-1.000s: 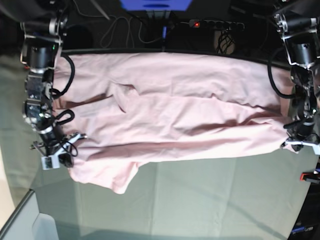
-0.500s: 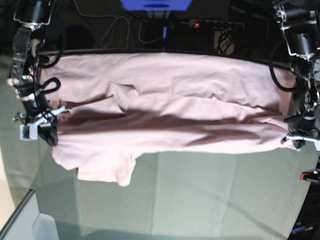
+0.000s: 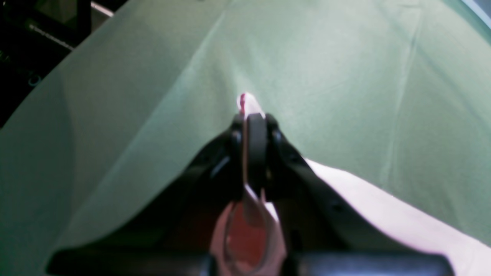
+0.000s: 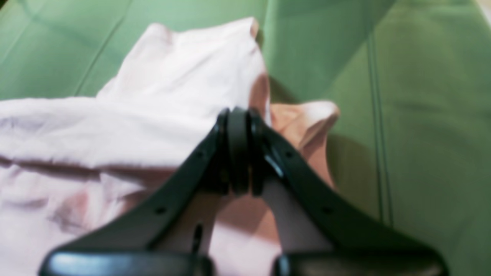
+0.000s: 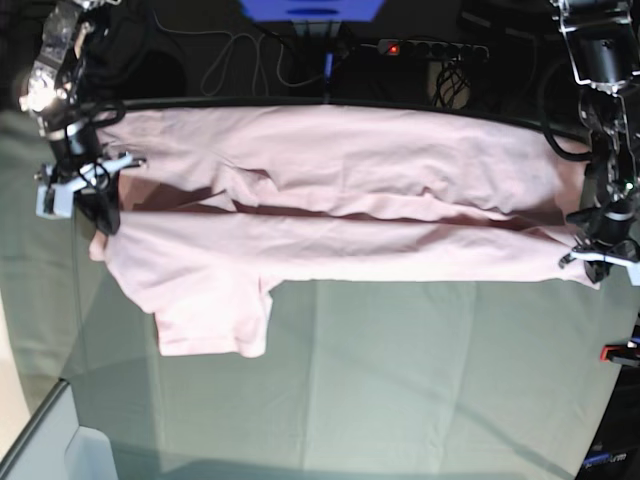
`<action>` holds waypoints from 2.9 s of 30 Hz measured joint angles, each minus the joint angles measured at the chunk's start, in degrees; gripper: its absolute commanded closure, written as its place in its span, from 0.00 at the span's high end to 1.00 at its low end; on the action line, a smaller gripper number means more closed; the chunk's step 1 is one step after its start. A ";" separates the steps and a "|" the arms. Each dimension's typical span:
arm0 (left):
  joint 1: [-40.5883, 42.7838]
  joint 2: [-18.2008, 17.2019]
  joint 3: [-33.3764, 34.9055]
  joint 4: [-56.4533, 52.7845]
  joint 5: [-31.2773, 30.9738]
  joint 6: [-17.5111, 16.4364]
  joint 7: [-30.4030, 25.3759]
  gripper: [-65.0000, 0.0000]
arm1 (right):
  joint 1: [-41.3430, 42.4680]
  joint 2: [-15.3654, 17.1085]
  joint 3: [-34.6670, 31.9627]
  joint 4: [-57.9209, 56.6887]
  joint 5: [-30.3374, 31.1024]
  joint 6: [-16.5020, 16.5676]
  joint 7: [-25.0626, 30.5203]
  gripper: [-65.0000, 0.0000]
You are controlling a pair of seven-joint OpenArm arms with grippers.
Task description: Layout the t-shirt on the table in an organized manner, then fold the t-shirt properly
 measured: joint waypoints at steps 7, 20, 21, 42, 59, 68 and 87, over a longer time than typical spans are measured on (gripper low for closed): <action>0.48 -0.02 0.00 0.07 0.00 0.00 0.44 0.00 | -2.78 -0.96 3.78 0.00 0.00 0.70 0.00 0.00; 6.82 -0.42 0.00 0.59 -4.35 0.22 0.42 0.00 | -5.09 -2.36 10.29 -0.11 0.00 0.68 0.13 0.00; 7.17 -0.42 0.00 0.59 -4.33 0.20 0.28 0.00 | -5.18 -2.49 10.32 -0.26 -0.07 0.68 -0.02 0.00; 7.04 -0.26 0.00 -0.28 -4.33 0.20 0.02 0.00 | 1.33 2.56 0.48 -4.20 -1.55 0.70 0.13 0.45; 6.99 -0.24 0.00 -0.28 -4.37 0.20 0.00 0.00 | 6.54 2.56 0.37 -12.46 -9.18 0.66 -0.02 0.30; 6.97 -0.28 0.00 -0.28 -4.37 0.20 0.00 0.00 | 3.93 2.56 0.28 -10.73 -9.16 0.68 -0.04 0.00; 6.75 -2.27 0.09 -1.49 -4.79 -0.39 -0.04 0.00 | -1.31 -1.33 6.32 -4.17 -9.20 1.22 -0.07 0.00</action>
